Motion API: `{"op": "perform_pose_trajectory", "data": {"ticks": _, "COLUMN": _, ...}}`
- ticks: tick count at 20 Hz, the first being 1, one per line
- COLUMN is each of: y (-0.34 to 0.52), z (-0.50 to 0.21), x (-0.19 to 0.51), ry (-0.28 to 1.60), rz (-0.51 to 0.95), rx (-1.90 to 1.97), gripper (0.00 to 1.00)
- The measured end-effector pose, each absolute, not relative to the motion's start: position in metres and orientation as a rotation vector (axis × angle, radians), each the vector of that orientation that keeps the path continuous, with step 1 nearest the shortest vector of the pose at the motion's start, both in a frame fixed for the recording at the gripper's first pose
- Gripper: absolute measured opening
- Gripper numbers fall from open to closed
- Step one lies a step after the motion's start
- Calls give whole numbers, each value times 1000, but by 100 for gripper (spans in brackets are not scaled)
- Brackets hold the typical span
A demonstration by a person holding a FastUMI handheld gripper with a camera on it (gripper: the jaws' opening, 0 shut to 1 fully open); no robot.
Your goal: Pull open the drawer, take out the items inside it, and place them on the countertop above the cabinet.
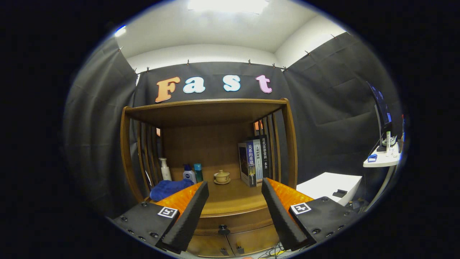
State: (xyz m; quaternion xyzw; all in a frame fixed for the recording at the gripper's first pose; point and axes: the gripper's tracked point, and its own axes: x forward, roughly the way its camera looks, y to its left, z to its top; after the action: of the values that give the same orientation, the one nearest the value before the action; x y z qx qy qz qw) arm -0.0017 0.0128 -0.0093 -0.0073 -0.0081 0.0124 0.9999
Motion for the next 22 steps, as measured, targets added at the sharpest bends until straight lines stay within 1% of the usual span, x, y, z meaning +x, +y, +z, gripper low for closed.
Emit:
{"op": "perform_pose_trajectory", "data": {"ticks": 5, "y": 15, "z": -9, "x": -1, "ry": -22, "rz": 35, "rx": -21, "gripper": 98}}
{"op": "perform_pose_trajectory", "data": {"ticks": 11, "y": 25, "z": -36, "x": 6, "ry": -53, "rz": 78, "rx": -13, "gripper": 98}}
{"op": "perform_pose_trajectory", "data": {"ticks": 16, "y": 32, "z": -77, "x": 16, "ry": -67, "rz": 108, "rx": -17, "gripper": 98}}
{"op": "perform_pose_trajectory", "data": {"ticks": 22, "y": 40, "z": -144, "x": 30, "ry": 20, "rz": 138, "rx": -5, "gripper": 98}}
